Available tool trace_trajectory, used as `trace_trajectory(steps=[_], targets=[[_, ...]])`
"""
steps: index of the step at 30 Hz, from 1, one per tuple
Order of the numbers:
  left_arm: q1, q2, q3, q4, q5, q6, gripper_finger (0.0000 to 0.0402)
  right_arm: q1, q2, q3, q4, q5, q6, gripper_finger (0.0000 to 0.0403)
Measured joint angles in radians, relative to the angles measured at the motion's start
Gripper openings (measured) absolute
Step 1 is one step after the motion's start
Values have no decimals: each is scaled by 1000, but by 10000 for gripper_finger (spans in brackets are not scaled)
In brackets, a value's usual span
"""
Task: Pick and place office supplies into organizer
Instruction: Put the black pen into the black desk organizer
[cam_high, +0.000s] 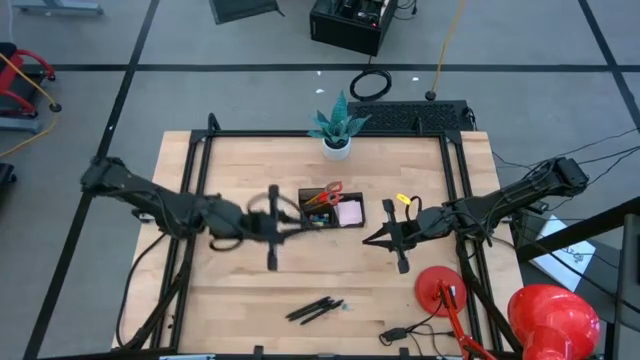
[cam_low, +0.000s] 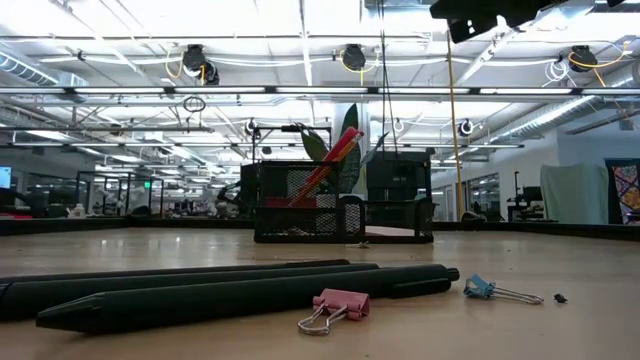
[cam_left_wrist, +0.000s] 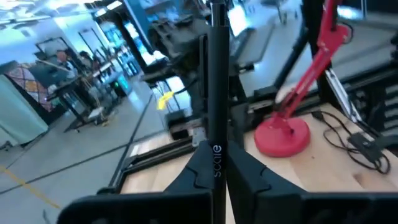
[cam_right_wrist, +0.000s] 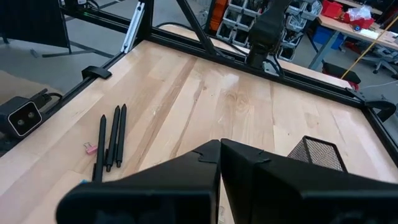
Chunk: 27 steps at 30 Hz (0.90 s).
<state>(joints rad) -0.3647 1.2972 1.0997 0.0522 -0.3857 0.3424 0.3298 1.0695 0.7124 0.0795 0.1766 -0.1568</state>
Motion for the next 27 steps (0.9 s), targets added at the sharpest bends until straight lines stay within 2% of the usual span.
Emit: trace_trajectory(steps=[5,9,14,21,27], targets=[[145,-134,-277,230,152,-51,10,0,0,-24,32,0,2,4],[283,-156,-384,307,262,-127,7,-4,0,-57,90,2,-24,4],[433,-116,-408,319,373,-142,18,-21,0,-65,119,3,-38,4],[616,-49,-407,386,582,-153,7,-52,0,-65,133,4,-39,4],[695,57,-407,449,748,-198,15,-71,0,-65,129,4,-41,4]])
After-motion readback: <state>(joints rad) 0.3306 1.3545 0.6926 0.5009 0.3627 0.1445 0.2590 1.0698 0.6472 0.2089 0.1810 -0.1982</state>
